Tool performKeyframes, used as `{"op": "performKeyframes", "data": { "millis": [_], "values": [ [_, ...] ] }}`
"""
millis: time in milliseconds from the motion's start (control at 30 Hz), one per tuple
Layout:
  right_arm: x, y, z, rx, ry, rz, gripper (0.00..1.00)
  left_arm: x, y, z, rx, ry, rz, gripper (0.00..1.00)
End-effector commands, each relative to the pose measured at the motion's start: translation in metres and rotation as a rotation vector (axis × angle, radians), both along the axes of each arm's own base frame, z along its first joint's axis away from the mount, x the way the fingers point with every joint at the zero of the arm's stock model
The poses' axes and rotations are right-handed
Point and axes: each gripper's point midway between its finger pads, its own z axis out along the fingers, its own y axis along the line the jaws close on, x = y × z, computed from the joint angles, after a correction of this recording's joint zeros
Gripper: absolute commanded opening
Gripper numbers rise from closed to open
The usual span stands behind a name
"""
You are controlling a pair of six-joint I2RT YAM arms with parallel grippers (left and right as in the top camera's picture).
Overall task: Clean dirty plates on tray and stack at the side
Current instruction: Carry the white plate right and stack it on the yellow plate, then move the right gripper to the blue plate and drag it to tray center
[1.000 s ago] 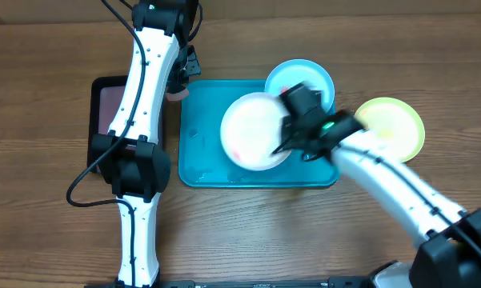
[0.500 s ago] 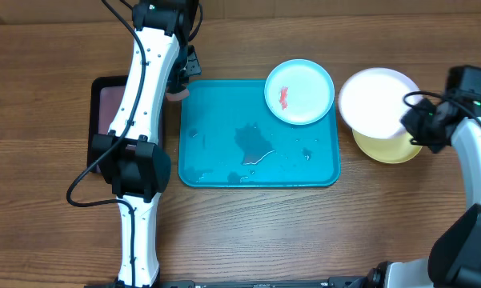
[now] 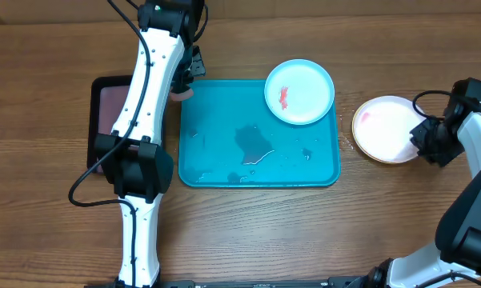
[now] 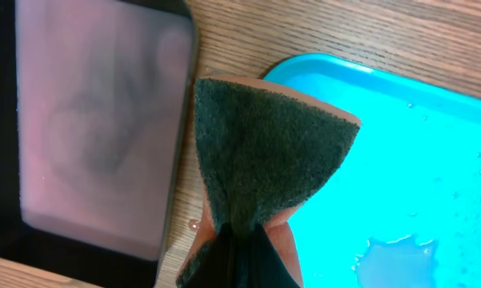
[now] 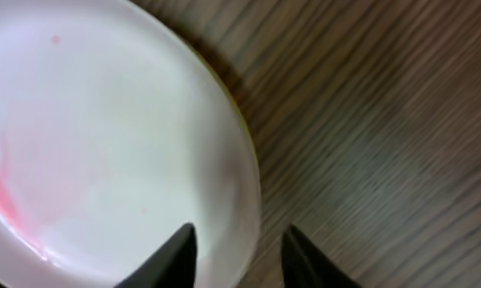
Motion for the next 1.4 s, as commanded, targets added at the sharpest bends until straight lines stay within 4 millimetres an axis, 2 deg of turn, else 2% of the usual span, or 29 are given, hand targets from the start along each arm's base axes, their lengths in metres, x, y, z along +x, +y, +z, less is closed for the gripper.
{"op": "performKeyframes", "data": {
  "millis": [0, 133, 267, 300, 333, 400, 533, 867, 1100, 1367],
  "values": [
    [0.024, 0.018, 0.028, 0.06, -0.093, 0.103, 0.51, 0.003, -0.006, 0.006, -0.008, -0.021, -0.028, 0.04],
    [0.054, 0.051, 0.063, 0.131, -0.209, 0.242, 0.56, 0.004, -0.008, 0.006, -0.009, -0.028, -0.032, 0.04],
    [0.082, 0.105, 0.085, 0.236, -0.327, 0.375, 0.56, 0.004, -0.01, 0.004, -0.009, -0.026, -0.035, 0.04],
    [0.087, 0.116, 0.087, 0.246, -0.344, 0.397, 0.56, 0.004, -0.011, 0.004, -0.009, -0.024, -0.037, 0.04],
    [0.094, 0.139, 0.085, 0.254, -0.352, 0.433, 0.56, 0.003, -0.012, 0.003, -0.008, -0.022, -0.04, 0.04],
    [0.098, 0.16, 0.083, 0.259, -0.357, 0.481, 0.56, 0.003, -0.012, 0.002, -0.008, -0.018, -0.041, 0.04],
    [0.098, 0.186, 0.07, 0.234, -0.302, 0.465, 0.56, 0.001, -0.012, 0.0, -0.005, -0.007, -0.042, 0.04],
    [0.102, 0.216, 0.041, 0.119, -0.264, 0.419, 0.44, 0.001, -0.014, -0.004, -0.003, -0.004, -0.046, 0.04],
    [0.103, 0.21, 0.016, 0.079, -0.205, 0.357, 0.36, 0.001, -0.014, -0.004, -0.002, -0.004, -0.046, 0.04],
    [0.105, 0.212, -0.028, 0.09, -0.132, 0.353, 0.34, 0.002, -0.014, -0.004, -0.003, -0.009, -0.046, 0.04]
  ]
}}
